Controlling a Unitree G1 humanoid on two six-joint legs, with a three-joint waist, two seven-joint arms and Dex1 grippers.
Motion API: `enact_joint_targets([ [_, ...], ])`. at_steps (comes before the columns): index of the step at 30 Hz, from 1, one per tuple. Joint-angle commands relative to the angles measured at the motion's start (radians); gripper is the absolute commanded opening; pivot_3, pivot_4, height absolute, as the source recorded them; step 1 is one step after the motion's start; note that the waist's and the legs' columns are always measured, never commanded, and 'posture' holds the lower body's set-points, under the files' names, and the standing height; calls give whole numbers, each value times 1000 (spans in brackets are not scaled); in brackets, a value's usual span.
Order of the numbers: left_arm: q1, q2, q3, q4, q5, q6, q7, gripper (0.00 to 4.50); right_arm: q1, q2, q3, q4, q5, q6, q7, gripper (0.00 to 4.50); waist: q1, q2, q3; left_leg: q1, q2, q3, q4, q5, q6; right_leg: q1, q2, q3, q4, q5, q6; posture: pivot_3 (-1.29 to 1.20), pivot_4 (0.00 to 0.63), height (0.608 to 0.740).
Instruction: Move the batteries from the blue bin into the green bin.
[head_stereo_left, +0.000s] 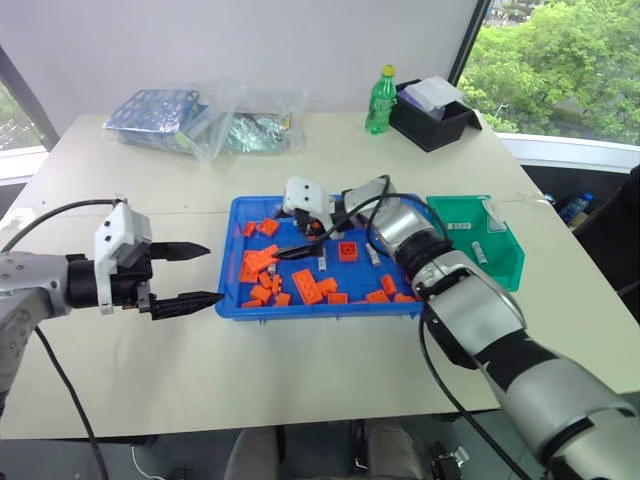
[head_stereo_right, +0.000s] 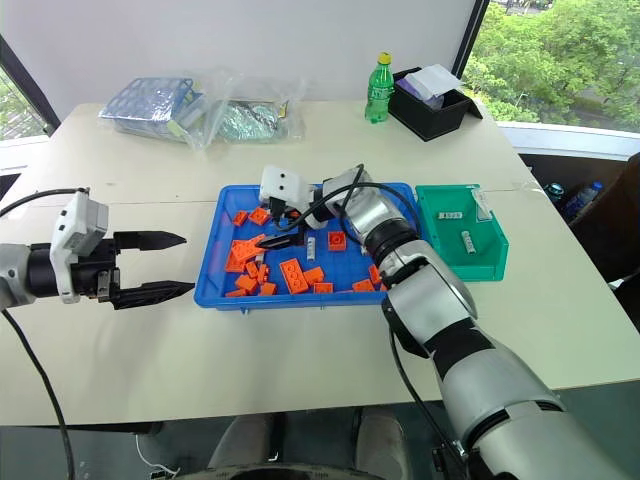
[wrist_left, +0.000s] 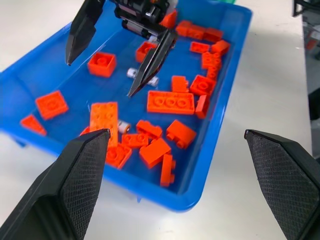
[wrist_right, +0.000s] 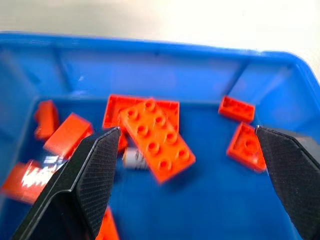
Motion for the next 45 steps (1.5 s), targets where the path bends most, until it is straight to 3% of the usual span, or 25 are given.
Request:
enact_joint_targets([
  [1,19,16,54,-27,-17,-4,-1,4500,-34,42,-31,43,-37,-58,-48,4441,0,0,0,0,0,0,0,0,0,0,0,0,0,0,0,0,150,723],
  [11,-3,20,65,50,16,-30,17,4500,2,91,-32,108,-129,-100,-106,4441,-1,0,0,0,0,0,0,0,0,-1,0,0,0,-3,-1,0,150,723],
  [21,-37,1,69,7,-10,-11,77,4500,15,113,-33,154,-217,-65,-191,4441,-3,0,0,2,0,0,0,0,-1,0,0,1,0,-2,0,0,150,723],
  [26,-28,-3,79,-13,-21,-4,100,4500,9,122,-76,157,-198,-19,-164,4441,-2,0,0,2,0,-1,0,0,-1,1,0,1,0,-2,-1,0,150,723],
  [33,-47,-3,69,2,-24,-8,115,4500,15,117,-98,152,-201,12,-125,1218,-2,0,0,2,0,-1,0,0,-1,1,0,1,0,-2,-1,0,150,723],
  [39,-94,-8,29,38,-12,-20,113,4500,13,90,-142,124,-180,21,-102,1218,-2,0,0,2,0,-1,0,0,-1,2,0,1,0,-2,0,0,150,723],
  [45,-123,-19,-7,57,-3,-30,104,4500,-3,-5,-228,53,-123,111,-121,1218,0,0,0,2,0,-1,0,1,-1,5,1,1,0,-2,0,0,150,723],
])
